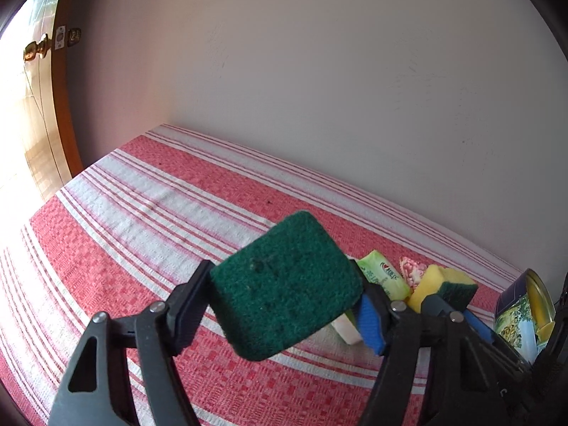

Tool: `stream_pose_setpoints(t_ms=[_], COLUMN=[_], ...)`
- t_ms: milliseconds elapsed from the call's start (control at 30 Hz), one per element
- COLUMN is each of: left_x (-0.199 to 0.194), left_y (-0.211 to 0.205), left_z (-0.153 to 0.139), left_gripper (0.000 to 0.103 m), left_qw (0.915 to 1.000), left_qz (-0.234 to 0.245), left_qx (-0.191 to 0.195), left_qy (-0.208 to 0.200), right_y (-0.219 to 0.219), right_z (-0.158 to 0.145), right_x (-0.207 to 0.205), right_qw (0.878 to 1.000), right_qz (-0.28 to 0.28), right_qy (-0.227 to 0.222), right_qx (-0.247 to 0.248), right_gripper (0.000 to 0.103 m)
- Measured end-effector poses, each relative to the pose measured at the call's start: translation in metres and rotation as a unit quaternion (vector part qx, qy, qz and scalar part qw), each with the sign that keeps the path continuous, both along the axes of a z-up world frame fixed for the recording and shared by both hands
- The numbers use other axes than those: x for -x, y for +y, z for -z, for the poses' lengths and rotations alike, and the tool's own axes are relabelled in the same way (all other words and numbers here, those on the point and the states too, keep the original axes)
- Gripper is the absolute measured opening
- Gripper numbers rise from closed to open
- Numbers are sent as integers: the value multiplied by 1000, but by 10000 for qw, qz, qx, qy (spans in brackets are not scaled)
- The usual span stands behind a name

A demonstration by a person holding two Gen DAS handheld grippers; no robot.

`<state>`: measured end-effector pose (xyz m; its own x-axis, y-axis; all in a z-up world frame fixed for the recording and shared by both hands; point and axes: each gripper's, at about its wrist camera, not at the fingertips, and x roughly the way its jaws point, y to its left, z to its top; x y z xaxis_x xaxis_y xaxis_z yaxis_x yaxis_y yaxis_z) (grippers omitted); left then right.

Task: Organize objects
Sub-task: 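Grasp a green scouring sponge with the left gripper while the right grasps another, then carry both scouring sponges over the silver tin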

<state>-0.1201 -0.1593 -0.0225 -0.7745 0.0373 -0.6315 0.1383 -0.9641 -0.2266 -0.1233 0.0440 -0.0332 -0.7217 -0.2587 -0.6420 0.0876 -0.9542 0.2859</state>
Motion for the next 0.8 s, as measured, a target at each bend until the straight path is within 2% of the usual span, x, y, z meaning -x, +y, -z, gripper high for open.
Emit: stream_pose_setpoints(t_ms=[167, 400, 800], left_x=[-14, -27, -46], left_y=[6, 21, 52], left_z=[-7, -15, -17], left_gripper=[73, 73, 73], left_qw=[9994, 9971, 9921], left_qz=[-35, 105, 311], left_qx=[269, 520, 950], left_qy=[207, 538, 758], right_y=[13, 41, 57], right_z=[-8, -23, -28], right_x=[-24, -65, -97], right_qw=[9989, 9895, 9825], right_qz=[45, 870, 1093], right_qy=[435, 1117, 1391], right_qx=[180, -293, -575], right_gripper=[72, 72, 72])
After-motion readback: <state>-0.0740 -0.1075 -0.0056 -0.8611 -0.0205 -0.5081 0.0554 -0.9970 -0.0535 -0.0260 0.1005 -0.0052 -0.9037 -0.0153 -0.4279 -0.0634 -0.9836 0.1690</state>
